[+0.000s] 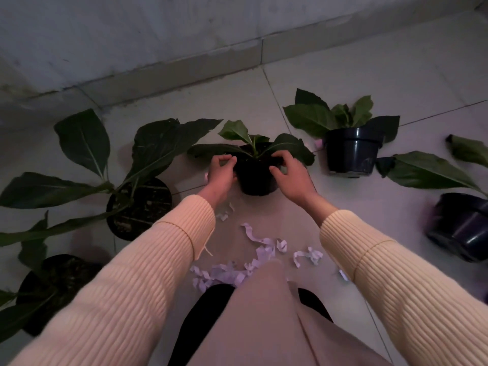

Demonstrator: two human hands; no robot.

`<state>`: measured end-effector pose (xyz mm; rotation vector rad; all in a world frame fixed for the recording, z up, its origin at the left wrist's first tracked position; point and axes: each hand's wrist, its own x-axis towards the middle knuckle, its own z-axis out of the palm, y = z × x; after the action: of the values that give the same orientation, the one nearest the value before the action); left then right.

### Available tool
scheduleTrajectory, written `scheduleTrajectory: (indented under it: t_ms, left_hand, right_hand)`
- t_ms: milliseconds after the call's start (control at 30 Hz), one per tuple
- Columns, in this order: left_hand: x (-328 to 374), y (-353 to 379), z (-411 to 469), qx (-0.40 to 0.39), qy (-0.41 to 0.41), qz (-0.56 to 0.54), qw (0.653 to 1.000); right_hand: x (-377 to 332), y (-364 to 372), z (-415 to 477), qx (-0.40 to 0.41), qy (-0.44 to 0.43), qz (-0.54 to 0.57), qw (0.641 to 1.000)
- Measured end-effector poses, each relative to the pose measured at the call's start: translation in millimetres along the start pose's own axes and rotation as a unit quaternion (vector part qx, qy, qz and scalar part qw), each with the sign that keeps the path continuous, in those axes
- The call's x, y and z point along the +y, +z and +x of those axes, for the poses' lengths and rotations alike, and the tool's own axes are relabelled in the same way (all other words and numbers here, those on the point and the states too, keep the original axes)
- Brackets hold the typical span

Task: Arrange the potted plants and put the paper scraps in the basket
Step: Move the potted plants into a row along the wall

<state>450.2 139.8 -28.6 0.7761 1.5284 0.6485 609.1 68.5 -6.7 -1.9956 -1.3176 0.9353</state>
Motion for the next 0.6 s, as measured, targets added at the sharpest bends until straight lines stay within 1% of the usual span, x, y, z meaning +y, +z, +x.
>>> scheduleTrajectory:
  t_ms: [100, 200, 300, 400, 500, 600]
  left_hand:
    - [-7.1, -0.6, -9.7, 0.009, -0.002, -0.021, 1.000]
    - [-13.8, -2.1, -16.0, 0.037, -0.002, -0.025, 0.999]
    - [-19.8, -5.2, -18.2, 0.061, 0.018, -0.021, 0.998]
    - [-26.8, -9.4, -16.1, 0.067, 0.019, 0.009, 0.997]
    - [-33.9, -11.5, -12.2, 0.075, 0.015, 0.050, 0.996]
    - [-36.4, -9.1, -11.9, 0.090, 0.024, 0.062, 0.994]
  right_hand:
    - [3.6, 2.3, -13.8, -0.009, 0.019, 0.031, 0.999]
    - [6.1, 6.5, -23.6, -0.051, 0.046, 0.052, 0.996]
    - [7.9, 11.7, -27.8, -0.097, 0.083, 0.048, 0.991]
    - [9.4, 16.5, -28.6, -0.134, 0.114, 0.037, 0.984]
    - [10.8, 20.2, -27.5, -0.148, 0.117, 0.050, 0.981]
    - [11.6, 21.8, -23.9, -0.156, 0.104, 0.065, 0.980]
